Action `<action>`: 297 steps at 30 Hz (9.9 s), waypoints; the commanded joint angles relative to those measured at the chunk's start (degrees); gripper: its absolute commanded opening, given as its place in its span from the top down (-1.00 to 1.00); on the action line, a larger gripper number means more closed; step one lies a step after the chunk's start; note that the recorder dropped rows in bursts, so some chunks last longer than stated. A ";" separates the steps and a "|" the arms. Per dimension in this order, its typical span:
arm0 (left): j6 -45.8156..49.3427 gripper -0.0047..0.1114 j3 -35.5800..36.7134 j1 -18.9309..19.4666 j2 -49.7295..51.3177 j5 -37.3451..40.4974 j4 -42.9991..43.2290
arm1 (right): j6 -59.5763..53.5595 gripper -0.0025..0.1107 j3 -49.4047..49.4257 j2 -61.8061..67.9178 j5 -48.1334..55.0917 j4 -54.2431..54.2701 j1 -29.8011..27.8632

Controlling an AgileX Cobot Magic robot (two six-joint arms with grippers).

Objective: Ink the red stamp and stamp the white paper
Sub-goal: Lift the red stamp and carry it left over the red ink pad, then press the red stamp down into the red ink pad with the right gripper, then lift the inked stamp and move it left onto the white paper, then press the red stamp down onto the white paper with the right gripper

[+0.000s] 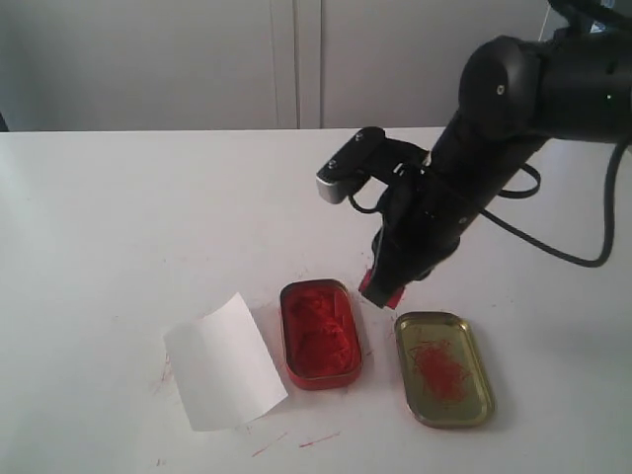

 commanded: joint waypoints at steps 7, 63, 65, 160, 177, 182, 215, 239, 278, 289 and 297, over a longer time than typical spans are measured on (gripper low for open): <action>0.00 0.92 0.27 0.06 -0.19 0.14 -0.07 | 6.18 0.96 -9.13 6.90 5.88 -0.21 6.21; 0.00 0.92 0.27 0.06 -0.19 0.14 -0.07 | 20.90 0.96 -7.66 20.40 0.88 0.49 8.09; 0.00 0.92 0.27 0.06 -0.19 0.14 -0.07 | 20.90 0.96 -7.66 21.36 0.92 0.49 8.09; 0.00 0.92 0.27 0.06 -0.19 0.14 -0.07 | 28.29 0.96 -10.99 15.45 1.03 -5.02 8.09; 0.00 0.92 0.27 0.06 -0.19 0.14 -0.07 | 28.29 0.96 -10.98 14.52 0.65 -5.06 8.09; 0.00 0.92 0.27 0.06 -0.19 0.14 -0.07 | 28.29 0.96 -10.98 14.52 1.34 -5.06 8.09; 0.00 0.92 0.27 0.06 -0.19 0.14 -0.07 | 26.38 0.96 -18.34 14.18 1.97 -5.07 17.90; 0.00 0.92 0.27 0.06 -0.19 0.14 -0.07 | 21.80 0.96 -24.52 23.06 5.30 -5.46 21.23; 0.00 0.92 0.27 0.06 -0.19 0.14 -0.07 | 20.63 0.96 -24.28 32.96 5.82 -3.86 21.23; 0.00 0.92 0.27 0.06 -0.19 0.14 -0.07 | 20.63 0.96 -24.28 32.96 6.05 0.13 21.23; 0.00 0.92 0.27 0.06 -0.19 0.14 -0.07 | 20.63 0.96 -24.28 32.96 6.34 -1.62 21.23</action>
